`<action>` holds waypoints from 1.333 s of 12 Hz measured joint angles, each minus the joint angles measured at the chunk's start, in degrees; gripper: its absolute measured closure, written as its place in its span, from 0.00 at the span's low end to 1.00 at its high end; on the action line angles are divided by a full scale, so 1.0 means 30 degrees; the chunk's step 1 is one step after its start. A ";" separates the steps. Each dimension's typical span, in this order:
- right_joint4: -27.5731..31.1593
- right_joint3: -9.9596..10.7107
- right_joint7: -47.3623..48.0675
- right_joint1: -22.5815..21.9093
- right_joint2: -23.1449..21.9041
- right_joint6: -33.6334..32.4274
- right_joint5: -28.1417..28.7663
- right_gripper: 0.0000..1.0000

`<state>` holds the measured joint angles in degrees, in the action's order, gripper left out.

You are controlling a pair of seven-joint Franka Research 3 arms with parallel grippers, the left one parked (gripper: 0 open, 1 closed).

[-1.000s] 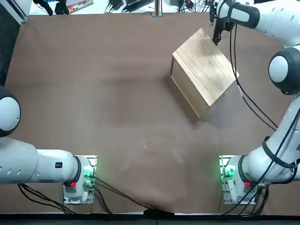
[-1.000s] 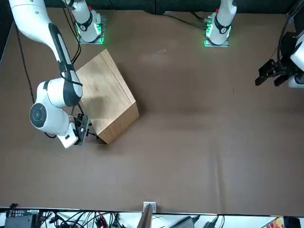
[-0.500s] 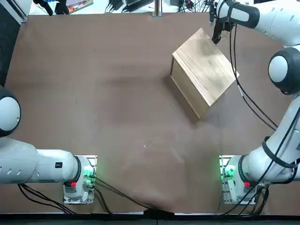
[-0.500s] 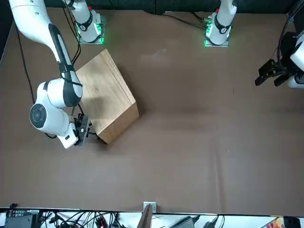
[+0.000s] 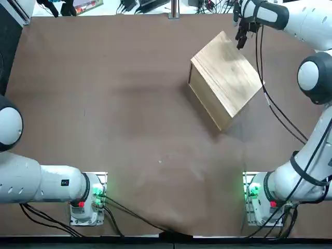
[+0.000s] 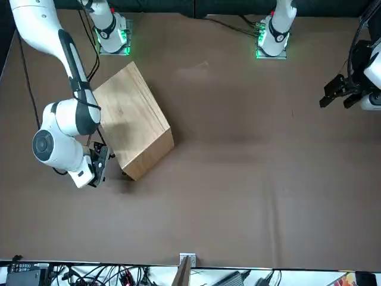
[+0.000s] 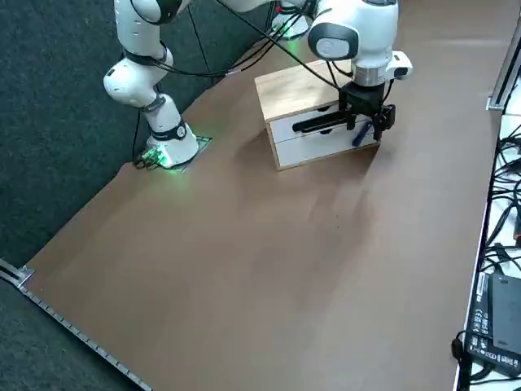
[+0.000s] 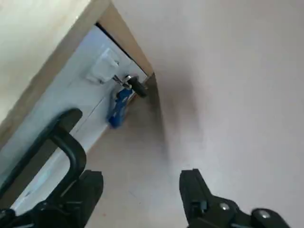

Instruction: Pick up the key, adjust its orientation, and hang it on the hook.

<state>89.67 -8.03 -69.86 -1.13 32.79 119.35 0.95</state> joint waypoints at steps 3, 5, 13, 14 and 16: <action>-0.0131 -0.0031 -0.0002 -0.0002 0.0002 -0.0032 0.0010 0.00; -0.0379 -0.0055 -0.0002 -0.0011 0.0001 -0.0035 0.0011 0.00; -0.2425 0.0010 0.0472 0.0746 -0.0257 -0.2108 0.0305 0.00; -0.2785 0.0011 0.1052 0.0824 -0.0420 -0.2809 0.0414 0.00; -0.3253 0.0016 0.2798 0.0887 -0.0959 -0.4027 0.0477 0.00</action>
<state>79.91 -7.98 -61.47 1.53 29.91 107.27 2.38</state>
